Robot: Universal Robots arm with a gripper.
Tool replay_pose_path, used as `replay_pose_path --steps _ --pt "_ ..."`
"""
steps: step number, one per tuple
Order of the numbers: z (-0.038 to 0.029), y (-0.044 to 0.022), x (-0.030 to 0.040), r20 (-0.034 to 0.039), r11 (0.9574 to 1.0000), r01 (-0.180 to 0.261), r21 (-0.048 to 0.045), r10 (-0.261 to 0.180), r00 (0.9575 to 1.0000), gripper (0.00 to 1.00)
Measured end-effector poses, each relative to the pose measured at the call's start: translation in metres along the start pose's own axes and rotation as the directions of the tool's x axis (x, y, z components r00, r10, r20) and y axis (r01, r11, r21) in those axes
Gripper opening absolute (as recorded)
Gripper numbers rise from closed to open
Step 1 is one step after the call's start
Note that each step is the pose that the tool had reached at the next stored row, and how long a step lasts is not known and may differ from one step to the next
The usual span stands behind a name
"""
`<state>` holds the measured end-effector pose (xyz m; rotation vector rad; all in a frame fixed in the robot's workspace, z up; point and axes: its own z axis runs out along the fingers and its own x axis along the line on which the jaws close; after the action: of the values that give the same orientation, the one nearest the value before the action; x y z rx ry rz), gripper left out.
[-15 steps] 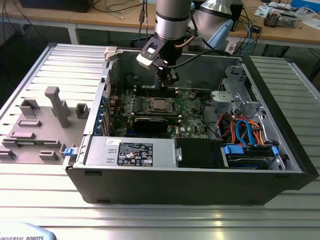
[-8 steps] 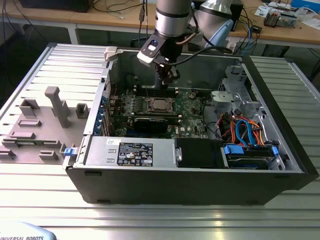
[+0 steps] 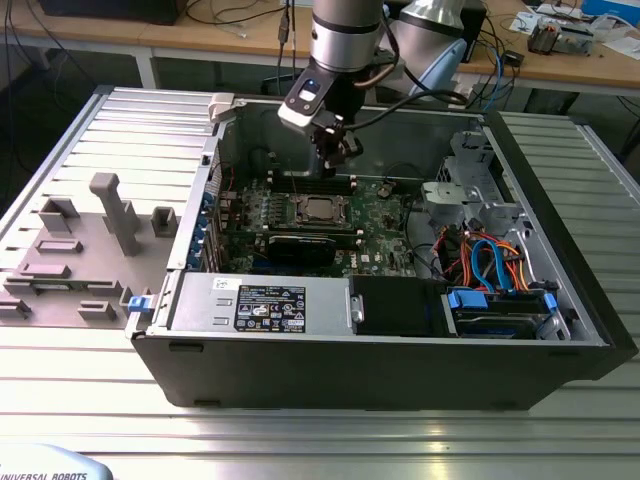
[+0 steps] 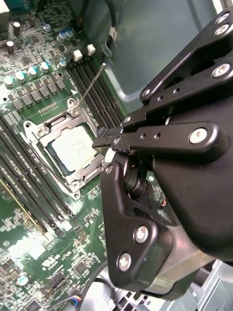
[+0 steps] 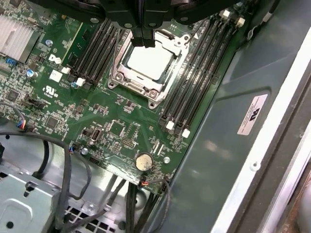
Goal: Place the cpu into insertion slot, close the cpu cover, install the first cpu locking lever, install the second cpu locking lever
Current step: 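Install the first cpu locking lever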
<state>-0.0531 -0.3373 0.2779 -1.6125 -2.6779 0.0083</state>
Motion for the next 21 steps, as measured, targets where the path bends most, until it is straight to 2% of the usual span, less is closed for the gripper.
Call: replay_pose_path --steps 2,4,6,12,15,16,18,20,21 --pt "0.0 0.0 0.0 0.0005 0.9993 0.038 0.0003 -0.038 0.9993 0.11" --pt "0.0 0.0 0.0 0.0012 0.9944 0.106 0.0011 -0.106 0.9944 0.11" --pt "0.0 0.0 0.0 0.0016 0.9908 0.135 0.0015 -0.135 0.9908 0.11" --pt "0.0 0.0 0.0 0.0024 0.9767 0.215 0.0025 -0.215 0.9767 0.11" --pt "0.0 0.0 0.0 0.0028 0.966 0.258 0.0031 -0.258 0.966 0.11" --pt "0.0001 0.0 0.0 0.003 0.9614 0.275 0.0033 -0.275 0.9614 0.11" --pt "0.0 0.0 0.0 0.0034 0.9496 0.314 0.0039 -0.314 0.9496 0.11" --pt "0.0001 0.0 0.0 0.0035 0.9428 0.333 0.0042 -0.333 0.9428 0.11" --pt "0.0 0.0 0.0 0.0037 0.9371 0.349 0.0045 -0.349 0.937 0.11"
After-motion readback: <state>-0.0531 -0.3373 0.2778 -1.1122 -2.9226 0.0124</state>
